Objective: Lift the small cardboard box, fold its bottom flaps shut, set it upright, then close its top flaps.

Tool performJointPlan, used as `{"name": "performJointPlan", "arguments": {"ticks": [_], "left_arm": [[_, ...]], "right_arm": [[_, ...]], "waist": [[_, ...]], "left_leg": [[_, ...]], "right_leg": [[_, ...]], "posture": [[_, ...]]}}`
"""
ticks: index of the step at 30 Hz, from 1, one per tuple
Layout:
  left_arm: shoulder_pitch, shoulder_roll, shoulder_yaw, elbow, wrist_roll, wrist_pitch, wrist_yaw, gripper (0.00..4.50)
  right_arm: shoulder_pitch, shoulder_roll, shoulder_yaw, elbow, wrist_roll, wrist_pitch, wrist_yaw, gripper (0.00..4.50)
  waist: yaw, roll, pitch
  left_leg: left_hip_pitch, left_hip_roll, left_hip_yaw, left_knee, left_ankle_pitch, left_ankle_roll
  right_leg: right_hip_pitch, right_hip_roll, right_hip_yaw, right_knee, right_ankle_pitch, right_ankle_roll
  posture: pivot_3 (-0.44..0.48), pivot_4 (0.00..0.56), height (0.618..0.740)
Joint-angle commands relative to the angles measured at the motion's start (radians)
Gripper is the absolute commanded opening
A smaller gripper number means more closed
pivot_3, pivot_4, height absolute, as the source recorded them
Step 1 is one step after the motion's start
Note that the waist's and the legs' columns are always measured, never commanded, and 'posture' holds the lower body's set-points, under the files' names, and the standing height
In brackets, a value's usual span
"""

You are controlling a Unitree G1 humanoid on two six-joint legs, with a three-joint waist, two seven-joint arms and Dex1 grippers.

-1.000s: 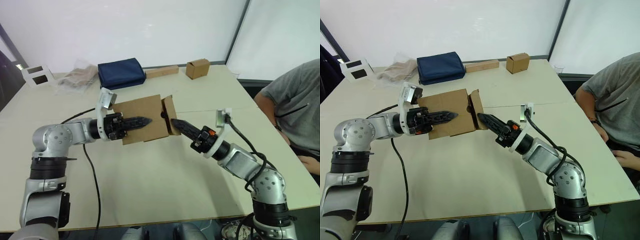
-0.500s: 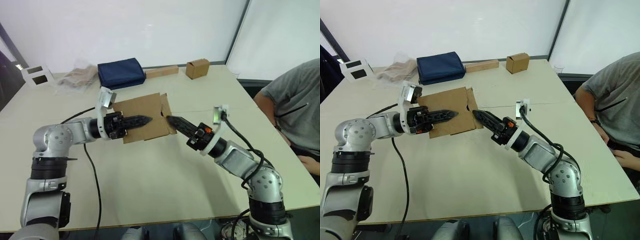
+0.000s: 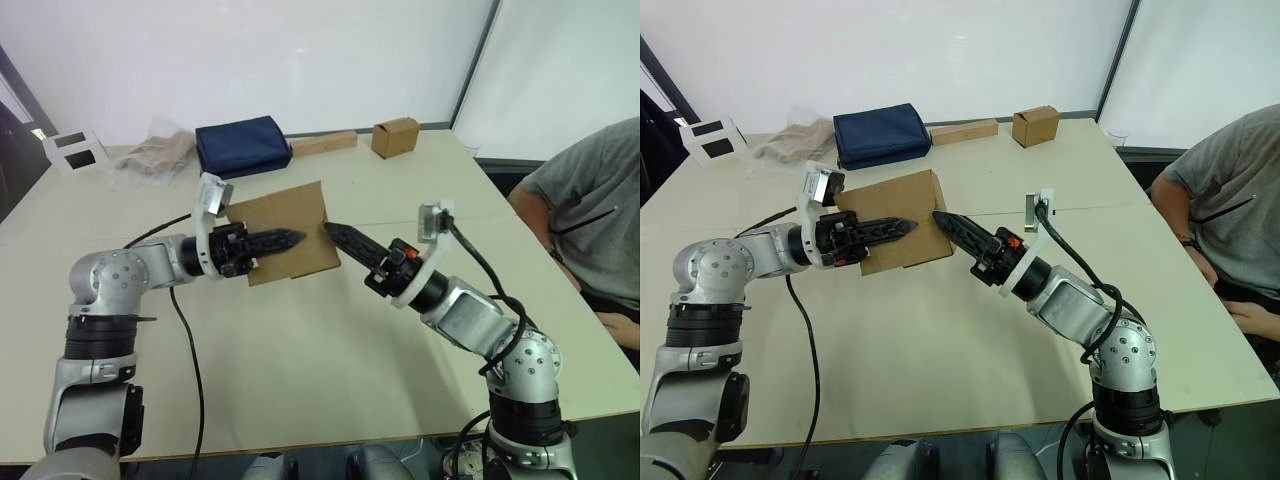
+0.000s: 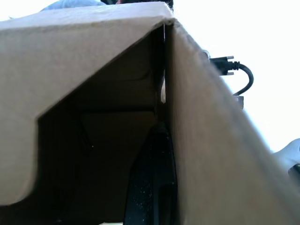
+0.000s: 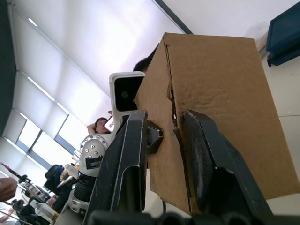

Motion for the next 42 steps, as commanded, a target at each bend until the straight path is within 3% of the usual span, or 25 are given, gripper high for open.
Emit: {"name": "performJointPlan", "arguments": {"ticks": [1, 7, 11, 12, 25, 29, 33, 37, 42], "left_arm": [[-0.012, -0.004, 0.017, -0.032, -0.012, -0.011, 0.009, 0.0], [-0.012, 0.002, 0.029, -0.034, -0.016, -0.004, 0.01, 0.0], [-0.014, 0.003, 0.029, -0.031, -0.016, -0.006, 0.011, 0.0], [-0.014, 0.003, 0.029, -0.03, -0.015, -0.007, 0.011, 0.0], [-0.026, -0.009, 0.012, -0.021, -0.005, -0.013, 0.004, 0.0], [-0.028, -0.007, 0.01, -0.023, -0.005, -0.007, 0.002, 0.0], [-0.036, 0.026, -0.008, -0.036, 0.023, -0.009, -0.002, 0.0], [-0.069, 0.077, -0.079, -0.071, 0.105, -0.063, -0.047, 0.0], [-0.185, 0.176, -0.331, -0.096, 0.348, -0.227, -0.19, 0.0]], "right_arm": [[-0.031, -0.011, 0.014, -0.036, 0.044, 0.006, 0.022, 1.22], [-0.004, -0.074, -0.088, 0.024, 0.077, -0.025, 0.034, 1.22], [0.011, -0.092, -0.118, 0.055, 0.087, -0.034, 0.031, 0.13], [0.013, -0.095, -0.12, 0.057, 0.087, -0.033, 0.035, 0.05], [-0.025, -0.08, 0.061, -0.017, -0.016, 0.034, 0.07, 0.05], [-0.017, -0.089, 0.034, -0.029, -0.008, 0.027, 0.065, 0.05], [0.026, -0.178, -0.054, -0.053, 0.009, 0.021, 0.071, 0.05], [0.076, -0.277, -0.128, -0.09, 0.014, 0.021, 0.102, 0.05], [0.155, -0.438, -0.219, -0.15, -0.022, 0.02, 0.18, 0.05]], "waist": [[0.0, 0.0, 0.0], [0.001, 0.0, 0.0], [0.001, 0.0, 0.0], [0.001, 0.0, 0.0], [0.001, 0.0, 0.0], [0.003, 0.0, 0.0], [0.005, 0.0, 0.0], [0.004, 0.0, 0.0], [0.009, 0.0, 0.0]], "left_leg": [[0.0, 0.0, 0.0, 0.0, 0.0, 0.0], [0.0, 0.0, 0.0, 0.0, -0.001, 0.001], [0.0, 0.0, 0.0, 0.0, -0.001, 0.002], [0.0, 0.0, 0.0, 0.0, -0.001, 0.002], [0.0, 0.0, 0.0, 0.0, -0.001, 0.002], [0.0, 0.0, 0.0, 0.0, -0.001, 0.002], [0.0, 0.0, 0.0, 0.0, -0.001, 0.002], [0.0, 0.0, 0.0, 0.0, -0.002, 0.004], [-0.001, 0.0, 0.0, 0.0, -0.003, 0.005]], "right_leg": [[0.0, 0.0, 0.0, 0.0, 0.0, 0.0], [0.0, 0.0, 0.0, 0.0, 0.0, 0.0], [0.0, 0.0, 0.0, 0.0, 0.0, 0.0], [0.0, 0.0, 0.0, 0.0, 0.0, 0.0], [0.0, 0.0, 0.0, 0.0, 0.0, 0.0], [0.0, 0.0, 0.0, 0.0, 0.0, 0.0], [0.0, 0.0, 0.0, 0.0, 0.0, 0.0], [0.0, 0.0, 0.0, 0.0, 0.0, 0.0], [0.001, 0.0, 0.0, -0.002, 0.0, 0.0]], "posture": [[0.0, 0.15, 0.74], [0.0, 0.15, 0.74], [0.0, 0.15, 0.74], [0.0, 0.15, 0.74], [0.0, 0.15, 0.74], [0.0, 0.15, 0.74], [0.0, 0.15, 0.74], [0.0, 0.15, 0.74], [0.0, 0.15, 0.74]]}}
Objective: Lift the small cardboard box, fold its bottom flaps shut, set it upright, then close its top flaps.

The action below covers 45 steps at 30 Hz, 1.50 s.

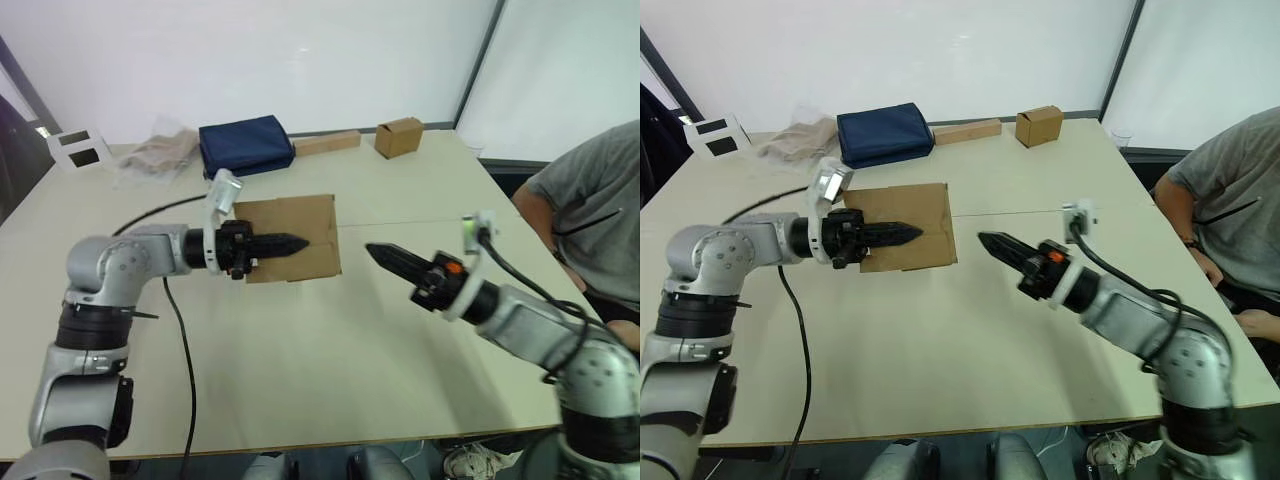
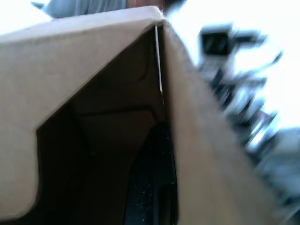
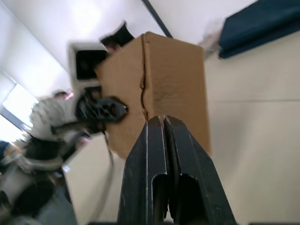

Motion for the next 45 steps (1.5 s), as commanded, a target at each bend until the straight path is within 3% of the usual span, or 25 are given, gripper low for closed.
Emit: {"name": "performJointPlan", "arguments": {"ticks": [1, 5, 10, 17, 22, 25, 26, 34, 41, 43, 45], "left_arm": [[-0.075, 0.039, -0.14, -0.025, 0.154, -0.132, -0.106, 0.0], [-0.209, 0.062, -0.369, 0.094, 0.442, -0.383, -0.235, 0.0], [-0.348, 0.037, -0.513, 0.25, 0.644, -0.666, -0.43, 0.0], [-0.487, 0.008, -0.749, 0.405, 0.689, -0.873, -0.492, 0.0], [-0.524, -0.026, -0.811, 0.446, 0.698, -0.908, -0.492, 0.0], [-0.541, 0.004, -0.867, 0.392, 0.637, -0.886, -0.492, 0.7], [-0.552, 0.011, -0.877, 0.373, 0.606, -0.857, -0.492, 1.12], [-0.617, 0.035, -0.8, 0.249, 0.41, -0.561, -0.492, 4.45], [-0.58, 0.14, -0.66, 0.248, 0.294, -0.46, -0.492, 4.45], [-0.555, 0.135, -0.618, 0.271, 0.322, -0.448, -0.492, 4.45], [-0.525, 0.107, -0.544, 0.341, 0.355, -0.419, -0.444, 3.96]], "right_arm": [[0.012, -0.048, -0.05, -0.063, -0.013, -0.019, 0.046, 0.05], [0.032, -0.051, -0.053, -0.065, -0.054, -0.041, 0.063, 0.05], [0.039, -0.011, -0.029, -0.07, -0.096, -0.07, 0.039, 0.05], [0.07, 0.016, -0.013, -0.097, -0.131, -0.093, 0.026, 0.05], [0.084, 0.043, -0.012, -0.095, -0.171, -0.117, -0.004, 0.05], [0.092, 0.053, -0.013, -0.105, -0.17, -0.124, -0.013, 0.0], [0.094, 0.055, -0.012, -0.108, -0.17, -0.124, -0.015, 0.0], [0.09, 0.045, -0.007, -0.094, -0.19, -0.124, -0.013, 0.0], [0.059, 0.002, 0.059, -0.077, -0.302, -0.077, -0.032, 0.0], [0.054, -0.007, 0.075, -0.065, -0.333, -0.059, -0.038, 0.0], [0.045, -0.036, 0.124, -0.07, -0.4, -0.035, -0.02, 0.0]], "waist": [[-0.003, 0.0, 0.0], [-0.003, 0.0, 0.0], [-0.001, 0.0, 0.0], [-0.003, 0.0, 0.0], [-0.003, -0.001, 0.001], [-0.007, -0.001, 0.001], [-0.007, -0.001, 0.001], [-0.006, -0.001, 0.001], [-0.013, 0.0, 0.001], [-0.011, 0.0, 0.0], [-0.003, 0.0, 0.001]], "left_leg": [[0.001, 0.0, 0.0, 0.0, 0.0, 0.0], [0.003, 0.001, 0.0, -0.002, -0.001, 0.001], [0.001, 0.0, 0.0, 0.0, -0.001, 0.002], [0.0, 0.0, 0.0, 0.0, -0.001, 0.003], [0.0, 0.0, 0.0, 0.0, -0.002, 0.003], [0.0, 0.0, 0.0, 0.0, -0.002, 0.003], [-0.001, 0.0, 0.0, 0.0, -0.002, 0.003], [-0.001, 0.0, 0.0, 0.001, -0.002, 0.003], [0.0, 0.001, 0.0, 0.001, -0.001, 0.003], [0.0, 0.001, 0.0, 0.001, -0.001, 0.003], [0.0, 0.001, 0.0, 0.001, -0.001, 0.003]], "right_leg": [[0.001, 0.0, 0.0, 0.0, 0.0, 0.0], [0.001, 0.001, 0.0, 0.001, 0.0, 0.0], [0.001, 0.001, 0.0, -0.001, 0.0, 0.0], [0.001, 0.001, 0.0, -0.001, 0.0, 0.0], [0.001, 0.001, 0.0, 0.0, 0.0, 0.0], [0.0, 0.001, 0.0, 0.0, 0.0, 0.0], [0.0, 0.001, 0.0, 0.0, 0.0, 0.0], [0.0, 0.001, 0.0, 0.0, 0.0, 0.0], [-0.001, 0.002, 0.0, 0.001, 0.0, 0.0], [-0.001, 0.002, 0.0, 0.001, 0.0, 0.0], [0.0, 0.002, 0.0, 0.001, 0.0, 0.0]], "posture": [[0.0, 0.15, 0.74], [0.0, 0.15, 0.74], [0.0, 0.15, 0.74], [0.0, 0.15, 0.74], [0.0, 0.15, 0.74], [0.0, 0.15, 0.74], [0.0, 0.15, 0.74], [0.0, 0.15, 0.74], [0.0, 0.15, 0.74], [0.0, 0.15, 0.74], [0.0, 0.15, 0.74]]}}
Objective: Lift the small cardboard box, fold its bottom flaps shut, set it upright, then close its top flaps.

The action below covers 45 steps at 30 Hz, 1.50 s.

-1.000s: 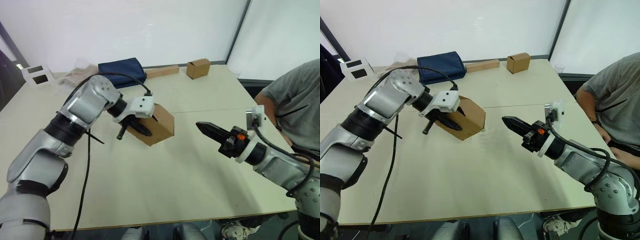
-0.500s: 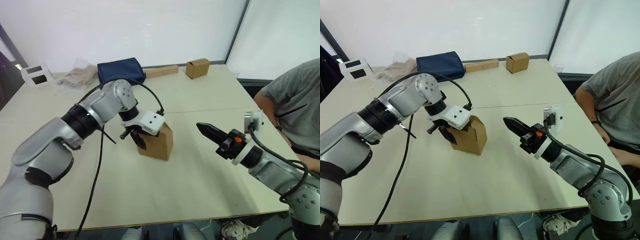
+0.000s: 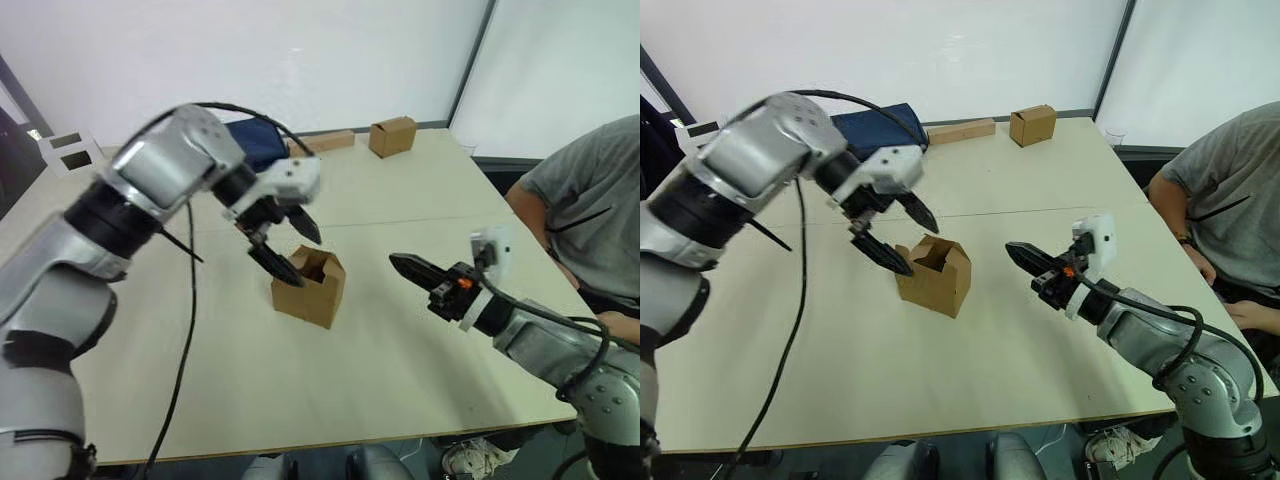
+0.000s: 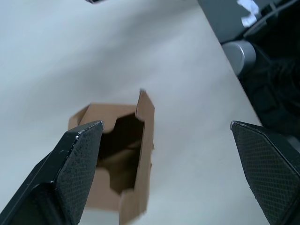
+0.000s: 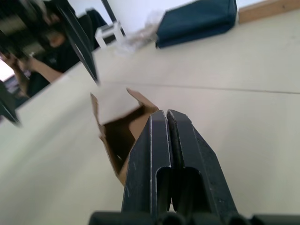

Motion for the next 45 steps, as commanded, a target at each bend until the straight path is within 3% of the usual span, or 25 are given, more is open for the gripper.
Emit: {"name": "performJointPlan", "arguments": {"ticks": [1, 7, 8, 9, 11, 14, 20, 24, 35, 45], "left_arm": [[0.054, -0.031, 0.146, 0.11, 0.042, 0.034, 0.086, 3.68], [0.162, -0.071, 0.273, 0.296, 0.148, 0.003, 0.259, 1.18], [0.176, -0.078, 0.287, 0.312, 0.161, -0.002, 0.276, 1.03], [0.197, -0.085, 0.301, 0.319, 0.171, -0.013, 0.287, 0.55], [0.254, -0.103, 0.334, 0.329, 0.18, -0.021, 0.316, 0.05], [0.356, -0.132, 0.377, 0.325, 0.202, -0.038, 0.373, 0.05], [0.559, -0.161, 0.448, 0.188, 0.171, -0.08, 0.366, 0.05], [0.623, -0.168, 0.476, 0.114, 0.166, -0.033, 0.377, 0.05], [0.745, -0.102, 0.49, -0.084, 0.142, 0.096, 0.298, 0.05], [0.752, -0.061, 0.536, -0.075, 0.157, 0.07, 0.316, 0.05]], "right_arm": [[-0.034, -0.044, 0.068, -0.013, -0.103, 0.038, 0.018, 0.0], [-0.095, -0.051, 0.173, 0.033, -0.227, 0.084, 0.056, 0.0], [-0.101, -0.05, 0.186, 0.038, -0.245, 0.089, 0.065, 0.0], [-0.11, -0.043, 0.196, 0.044, -0.256, 0.094, 0.073, 0.0], [-0.133, -0.026, 0.226, 0.067, -0.284, 0.114, 0.078, 0.0], [-0.169, 0.004, 0.275, 0.097, -0.329, 0.146, 0.082, 0.0], [-0.208, 0.077, 0.327, 0.129, -0.385, 0.187, 0.092, 0.0], [-0.223, 0.111, 0.331, 0.14, -0.406, 0.207, 0.111, 0.0], [-0.284, 0.152, 0.356, 0.232, -0.483, 0.206, 0.21, 0.0], [-0.307, 0.13, 0.326, 0.269, -0.569, 0.187, 0.275, 0.0]], "waist": [[0.008, 0.0, 0.0], [0.0, 0.0, 0.0], [-0.001, 0.0, 0.0], [-0.001, 0.0, 0.0], [0.001, 0.0, 0.0], [0.002, 0.0, 0.0], [0.004, 0.0, 0.0], [0.006, 0.0, 0.0], [0.0, 0.0, 0.0], [0.002, 0.0, 0.0]], "left_leg": [[0.0, 0.0, 0.0, 0.001, 0.0, 0.0], [-0.001, 0.0, 0.0, 0.001, 0.0, 0.0], [-0.001, 0.0, 0.0, 0.001, 0.0, 0.0], [-0.001, 0.0, 0.0, 0.001, 0.0, 0.0], [-0.001, 0.0, 0.0, 0.001, 0.0, 0.0], [-0.001, 0.0, 0.0, 0.002, 0.001, -0.001], [-0.003, 0.0, 0.0, 0.002, 0.003, -0.005], [-0.003, 0.0, 0.0, 0.002, 0.003, -0.005], [-0.002, 0.0, 0.0, 0.001, 0.002, -0.004], [-0.002, -0.001, 0.0, 0.001, 0.002, -0.004]], "right_leg": [[0.0, 0.0, 0.0, 0.0, 0.0, 0.0], [0.0, 0.0, 0.0, 0.0, 0.0, 0.0], [0.0, 0.0, 0.0, 0.0, 0.0, 0.0], [-0.001, 0.0, 0.0, 0.0, 0.0, 0.0], [-0.001, 0.0, 0.0, 0.0, 0.0, 0.0], [-0.001, -0.001, 0.0, 0.001, 0.0, 0.0], [-0.003, -0.001, 0.0, 0.001, 0.0, 0.0], [-0.003, -0.001, 0.0, 0.001, 0.0, 0.0], [-0.003, -0.001, 0.0, 0.002, 0.0, 0.0], [-0.003, -0.001, 0.0, 0.002, 0.0, 0.0]], "posture": [[0.0, 0.15, 0.74], [0.0, 0.15, 0.74], [0.0, 0.15, 0.74], [0.0, 0.15, 0.74], [0.0, 0.15, 0.74], [0.0, 0.15, 0.74], [0.0, 0.15, 0.74], [0.0, 0.15, 0.74], [0.0, 0.15, 0.74], [0.0, 0.15, 0.74]]}}
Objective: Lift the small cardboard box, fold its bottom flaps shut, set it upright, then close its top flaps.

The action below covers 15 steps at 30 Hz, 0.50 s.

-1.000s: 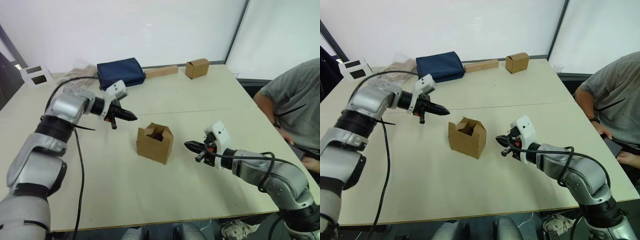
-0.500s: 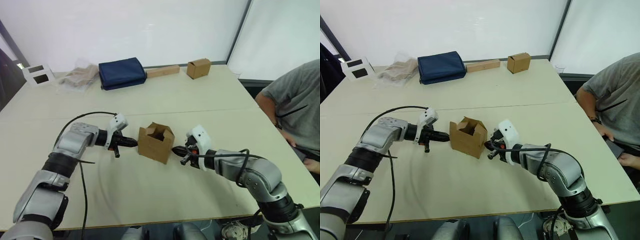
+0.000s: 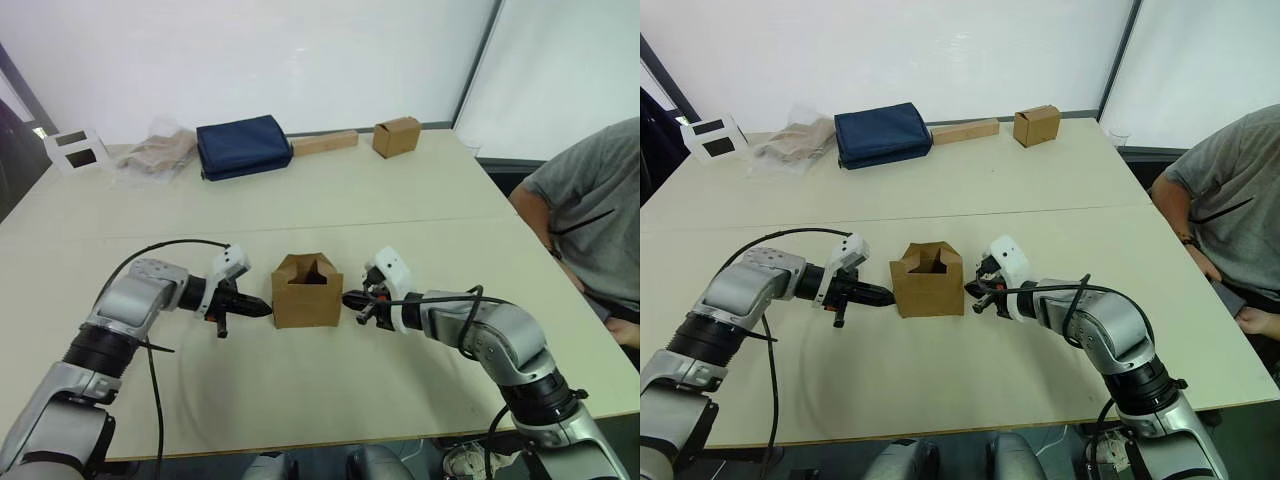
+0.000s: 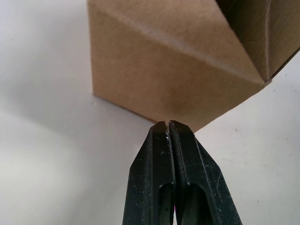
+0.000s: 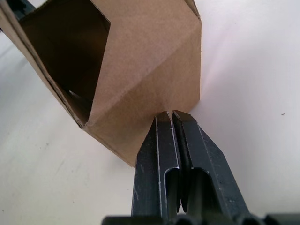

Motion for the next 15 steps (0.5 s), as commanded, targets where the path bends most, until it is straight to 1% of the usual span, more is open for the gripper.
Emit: {"name": "performJointPlan", "arguments": {"ticks": [1, 5, 9, 11, 15], "left_arm": [[-0.014, 0.025, 0.079, -0.011, -0.015, -0.03, 0.013, 0.05], [-0.035, 0.007, 0.184, -0.032, -0.096, 0.0, 0.029, 0.05], [-0.05, -0.002, 0.214, -0.039, -0.134, 0.027, 0.035, 0.05], [-0.052, -0.007, 0.214, -0.046, -0.142, 0.03, 0.033, 0.05], [-0.065, -0.054, 0.168, -0.057, -0.146, 0.057, 0.035, 0.05]], "right_arm": [[-0.02, 0.0, -0.072, -0.02, -0.008, -0.029, 0.015, 0.0], [-0.039, 0.015, -0.142, -0.029, 0.004, -0.088, 0.05, 0.0], [-0.076, 0.041, -0.173, -0.025, 0.043, -0.104, 0.11, 0.0], [-0.087, 0.041, -0.159, -0.015, 0.035, -0.113, 0.137, 0.0], [-0.091, 0.049, -0.068, 0.048, -0.007, -0.187, 0.252, 0.0]], "waist": [[0.0, 0.0, 0.0], [0.0, 0.0, 0.0], [-0.001, 0.0, 0.0], [-0.002, 0.0, 0.0], [-0.001, 0.0, 0.0]], "left_leg": [[0.0, 0.0, 0.0, 0.0, 0.0, 0.0], [0.0, 0.0, 0.0, 0.0, 0.0, 0.0], [0.0, 0.0, 0.0, 0.0, 0.0, 0.0], [0.0, 0.0, 0.0, 0.0, 0.0, 0.0], [0.0, 0.0, 0.0, 0.0, 0.001, -0.001]], "right_leg": [[0.0, 0.0, 0.0, 0.0, 0.0, 0.0], [0.0, 0.0, 0.0, 0.0, 0.0, 0.0], [0.0, 0.0, 0.0, 0.0, 0.0, 0.0], [0.0, 0.0, 0.0, 0.0, 0.0, 0.0], [0.0, 0.0, 0.0, 0.0, 0.0, 0.0]], "posture": [[0.0, 0.15, 0.74], [0.0, 0.15, 0.74], [0.0, 0.15, 0.74], [0.0, 0.15, 0.74], [0.0, 0.15, 0.74]]}}
